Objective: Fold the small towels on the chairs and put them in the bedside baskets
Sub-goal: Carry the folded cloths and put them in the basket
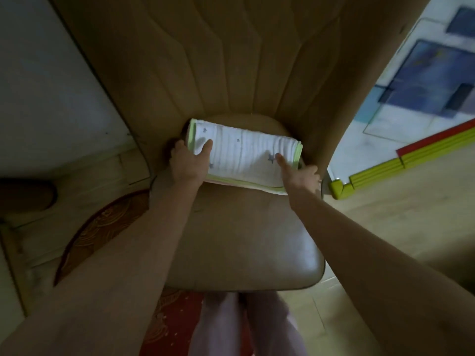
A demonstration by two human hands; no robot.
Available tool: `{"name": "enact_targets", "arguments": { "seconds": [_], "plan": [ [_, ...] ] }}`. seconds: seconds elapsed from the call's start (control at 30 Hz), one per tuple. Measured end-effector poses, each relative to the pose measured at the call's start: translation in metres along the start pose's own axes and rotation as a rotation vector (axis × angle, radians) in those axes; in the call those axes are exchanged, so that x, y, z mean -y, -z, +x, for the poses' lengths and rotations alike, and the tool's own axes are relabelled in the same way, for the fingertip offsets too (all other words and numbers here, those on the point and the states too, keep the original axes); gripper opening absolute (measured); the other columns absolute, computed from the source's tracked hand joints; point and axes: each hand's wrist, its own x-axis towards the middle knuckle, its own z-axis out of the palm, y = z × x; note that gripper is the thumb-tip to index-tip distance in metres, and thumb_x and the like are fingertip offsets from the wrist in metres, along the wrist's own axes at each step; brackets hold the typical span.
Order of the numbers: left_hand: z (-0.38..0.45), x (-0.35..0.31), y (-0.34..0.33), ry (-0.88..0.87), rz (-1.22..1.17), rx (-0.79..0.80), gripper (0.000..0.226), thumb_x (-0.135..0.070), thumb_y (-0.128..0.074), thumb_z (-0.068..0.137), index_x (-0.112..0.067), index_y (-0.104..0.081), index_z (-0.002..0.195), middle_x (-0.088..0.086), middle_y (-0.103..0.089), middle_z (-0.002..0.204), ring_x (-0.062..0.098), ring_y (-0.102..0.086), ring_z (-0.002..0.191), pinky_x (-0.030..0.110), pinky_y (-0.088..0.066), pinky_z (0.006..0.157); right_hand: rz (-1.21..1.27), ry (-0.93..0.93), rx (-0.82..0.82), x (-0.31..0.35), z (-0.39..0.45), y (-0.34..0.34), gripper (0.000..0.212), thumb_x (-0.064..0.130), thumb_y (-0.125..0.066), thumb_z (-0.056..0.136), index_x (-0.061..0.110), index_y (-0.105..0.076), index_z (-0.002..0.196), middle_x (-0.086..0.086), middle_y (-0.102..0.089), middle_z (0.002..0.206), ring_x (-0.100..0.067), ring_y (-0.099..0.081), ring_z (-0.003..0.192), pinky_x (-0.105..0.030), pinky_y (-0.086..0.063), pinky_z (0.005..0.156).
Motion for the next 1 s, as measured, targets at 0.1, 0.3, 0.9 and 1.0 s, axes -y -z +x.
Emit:
{"name": "enact_targets", "arguments": {
  "seconds": [0.1, 0.3, 0.9, 1.0],
  "plan": [
    [0.014, 0.0, -0.01, 0.009, 0.031, -0.029, 0.082, -0.053, -0.064, 0.084, -0.005, -0.035, 0.144, 0.015, -0.04, 0.143, 0.034, -0.042, 0.129, 0.045, -0.041, 0.103, 0.161, -0.003, 0.046, -0.004, 0.014, -0.011, 0.085, 0.053, -0.072, 0.079, 0.006, -0.033, 0.137, -0.013, -0.043, 0.142, -0.033, -0.043, 0.131, -0.042, -0.037, 0.105],
    [0.013, -0.001, -0.014, 0.053, -0.058, 0.015, 0.069, -0.052, -0.069, 0.082, -0.009, -0.051, 0.133, 0.007, -0.057, 0.129, 0.025, -0.056, 0.116, 0.031, -0.044, 0.08, 0.354, -0.005, 0.164, -0.003, 0.02, -0.013, 0.055, 0.042, -0.079, 0.076, 0.015, -0.053, 0.117, -0.003, -0.06, 0.108, -0.023, -0.059, 0.102, -0.032, -0.046, 0.085],
    [-0.276, -0.108, 0.049, -0.445, -0.133, 0.321, 0.036, -0.045, -0.071, 0.083, -0.017, -0.065, 0.105, -0.006, -0.067, 0.099, 0.005, -0.064, 0.085, 0.02, -0.052, 0.069, 1.103, -0.073, -0.01, -0.135, -0.179, 0.225, 0.035, 0.043, -0.074, 0.081, 0.011, -0.068, 0.091, -0.002, -0.074, 0.082, -0.014, -0.072, 0.071, -0.027, -0.058, 0.063],
    [-0.357, -0.11, 0.03, -0.523, -0.151, 0.43, 0.039, -0.042, -0.074, 0.081, -0.013, -0.067, 0.105, -0.002, -0.07, 0.101, 0.012, -0.067, 0.089, 0.026, -0.055, 0.074, 1.229, -0.083, -0.131, -0.197, -0.219, 0.278, 0.032, 0.045, -0.074, 0.081, 0.015, -0.066, 0.089, -0.002, -0.074, 0.082, -0.015, -0.072, 0.072, -0.029, -0.058, 0.064]
  ]
}}
